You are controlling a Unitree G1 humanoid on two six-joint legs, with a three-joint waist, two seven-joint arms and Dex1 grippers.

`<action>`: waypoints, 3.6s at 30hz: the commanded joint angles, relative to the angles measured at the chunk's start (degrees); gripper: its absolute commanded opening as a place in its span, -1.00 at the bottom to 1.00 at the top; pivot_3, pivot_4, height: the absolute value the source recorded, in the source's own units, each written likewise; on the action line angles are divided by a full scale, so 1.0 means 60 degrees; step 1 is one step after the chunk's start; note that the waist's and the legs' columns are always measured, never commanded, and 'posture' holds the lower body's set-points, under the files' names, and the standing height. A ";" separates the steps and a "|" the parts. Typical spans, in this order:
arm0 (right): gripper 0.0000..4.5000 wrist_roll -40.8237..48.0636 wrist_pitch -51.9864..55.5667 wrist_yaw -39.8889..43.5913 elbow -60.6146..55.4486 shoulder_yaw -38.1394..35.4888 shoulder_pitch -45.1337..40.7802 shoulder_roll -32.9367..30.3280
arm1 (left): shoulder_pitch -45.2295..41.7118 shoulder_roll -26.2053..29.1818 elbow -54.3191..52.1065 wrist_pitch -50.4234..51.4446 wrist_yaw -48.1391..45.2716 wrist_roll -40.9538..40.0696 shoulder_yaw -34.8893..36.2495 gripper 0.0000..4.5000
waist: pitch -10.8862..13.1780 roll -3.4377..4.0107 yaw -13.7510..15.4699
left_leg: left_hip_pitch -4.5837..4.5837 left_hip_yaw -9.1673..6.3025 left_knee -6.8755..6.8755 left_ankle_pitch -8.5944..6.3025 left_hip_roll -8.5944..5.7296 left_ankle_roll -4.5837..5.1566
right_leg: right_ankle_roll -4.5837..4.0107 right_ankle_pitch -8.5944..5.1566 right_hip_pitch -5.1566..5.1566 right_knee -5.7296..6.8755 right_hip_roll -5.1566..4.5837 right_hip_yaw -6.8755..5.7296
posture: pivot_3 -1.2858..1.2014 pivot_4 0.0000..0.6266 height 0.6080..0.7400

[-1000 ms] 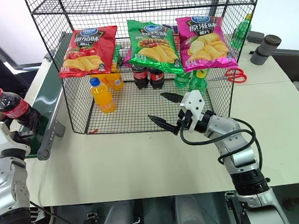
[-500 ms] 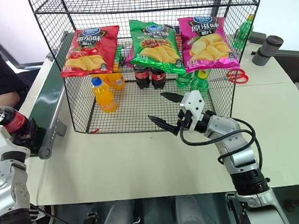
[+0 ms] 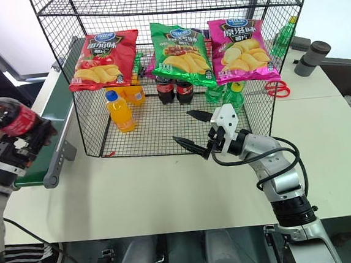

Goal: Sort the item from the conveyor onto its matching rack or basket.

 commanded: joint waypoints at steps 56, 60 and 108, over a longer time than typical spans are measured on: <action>0.33 -0.1714 -0.1603 -0.2547 0.1656 0.0597 -0.0870 0.2072 | -0.1491 -0.1268 0.0399 -0.0978 -0.1601 0.3399 -0.3623 0.99 | 0.0010 0.0021 0.0035 | -0.0008 0.0002 0.0024 0.0002 0.0019 0.0011 | 0.0007 0.0002 -0.0011 0.0018 0.0101 0.0020 | 0.03 -0.52 1.00; 0.33 -0.2417 -0.2869 -0.3288 0.3549 0.0513 -0.1551 0.2798 | -0.1022 -0.1859 -0.0166 -0.1197 -0.0762 0.3002 -0.2918 0.99 | 0.0009 0.0020 0.0035 | -0.0007 0.0006 0.0024 0.0003 0.0006 0.0009 | 0.0007 0.0002 -0.0012 0.0025 0.0058 0.0011 | 0.03 -0.52 1.00; 0.99 -0.2640 -0.5740 -0.2630 0.6184 -0.0757 -0.1649 0.1980 | -0.0704 -0.2168 -0.0577 -0.1081 -0.0024 0.3123 -0.3319 1.00 | 0.0010 0.0026 -0.0217 | 0.0001 0.0014 0.0019 0.0004 0.0000 0.0000 | 0.0007 0.0003 -0.0014 0.0045 0.0026 0.0013 | 0.03 -0.52 1.00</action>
